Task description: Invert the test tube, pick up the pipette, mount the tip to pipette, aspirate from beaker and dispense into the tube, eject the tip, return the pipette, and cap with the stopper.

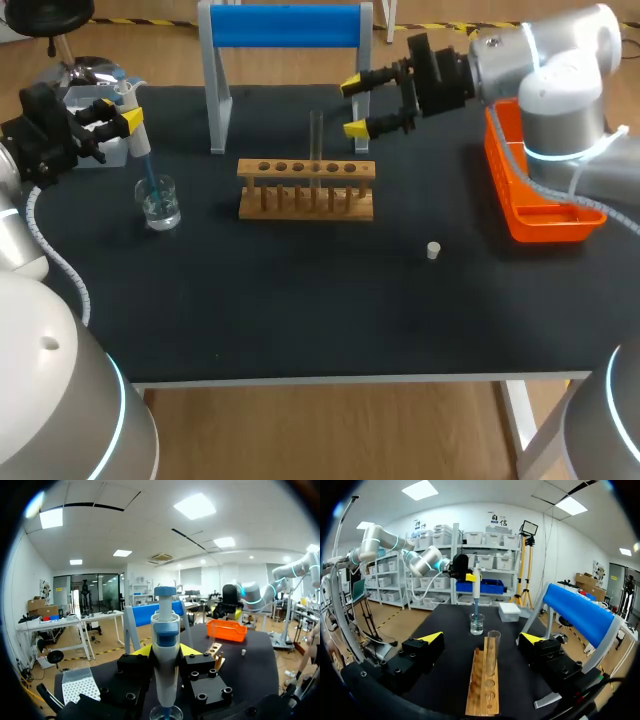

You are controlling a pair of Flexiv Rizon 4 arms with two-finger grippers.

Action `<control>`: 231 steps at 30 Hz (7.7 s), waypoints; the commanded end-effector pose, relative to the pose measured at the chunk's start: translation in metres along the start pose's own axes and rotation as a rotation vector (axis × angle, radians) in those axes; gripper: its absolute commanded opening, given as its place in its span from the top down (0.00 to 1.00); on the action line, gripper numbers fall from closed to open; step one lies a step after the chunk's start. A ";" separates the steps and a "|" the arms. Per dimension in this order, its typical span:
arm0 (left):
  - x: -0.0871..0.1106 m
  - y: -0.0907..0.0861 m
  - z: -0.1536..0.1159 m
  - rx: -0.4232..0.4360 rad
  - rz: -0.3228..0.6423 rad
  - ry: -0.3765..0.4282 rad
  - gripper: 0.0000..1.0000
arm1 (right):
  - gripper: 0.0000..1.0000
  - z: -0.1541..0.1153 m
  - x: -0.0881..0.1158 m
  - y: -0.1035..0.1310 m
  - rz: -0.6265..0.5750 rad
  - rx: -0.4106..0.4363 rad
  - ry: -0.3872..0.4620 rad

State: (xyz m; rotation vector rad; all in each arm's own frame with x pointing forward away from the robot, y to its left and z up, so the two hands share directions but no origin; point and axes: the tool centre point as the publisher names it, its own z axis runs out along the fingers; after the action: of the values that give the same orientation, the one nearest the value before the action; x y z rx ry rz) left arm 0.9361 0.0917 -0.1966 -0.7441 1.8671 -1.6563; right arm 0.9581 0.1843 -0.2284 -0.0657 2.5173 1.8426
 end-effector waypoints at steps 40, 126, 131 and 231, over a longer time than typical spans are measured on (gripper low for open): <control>0.000 -0.001 0.001 -0.002 -0.001 -0.003 1.00 | 0.00 0.060 -0.019 -0.044 -0.015 0.199 0.021; 0.027 -0.059 -0.005 -0.014 0.122 -0.020 1.00 | 0.00 0.072 -0.020 -0.053 -0.043 0.313 -0.035; 0.024 -0.075 -0.005 -0.013 0.130 -0.016 1.00 | 0.00 0.072 -0.020 -0.053 -0.043 0.313 -0.035; 0.143 -0.224 0.206 0.013 -0.073 0.452 1.00 | 0.00 0.072 -0.020 -0.053 -0.043 0.313 -0.035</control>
State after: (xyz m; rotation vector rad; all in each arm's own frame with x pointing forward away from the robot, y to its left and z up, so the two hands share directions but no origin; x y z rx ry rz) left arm 0.9909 -0.1759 0.0029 -0.4677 2.1526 -1.9984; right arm 0.9800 0.2385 -0.3008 -0.0780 2.7135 1.4053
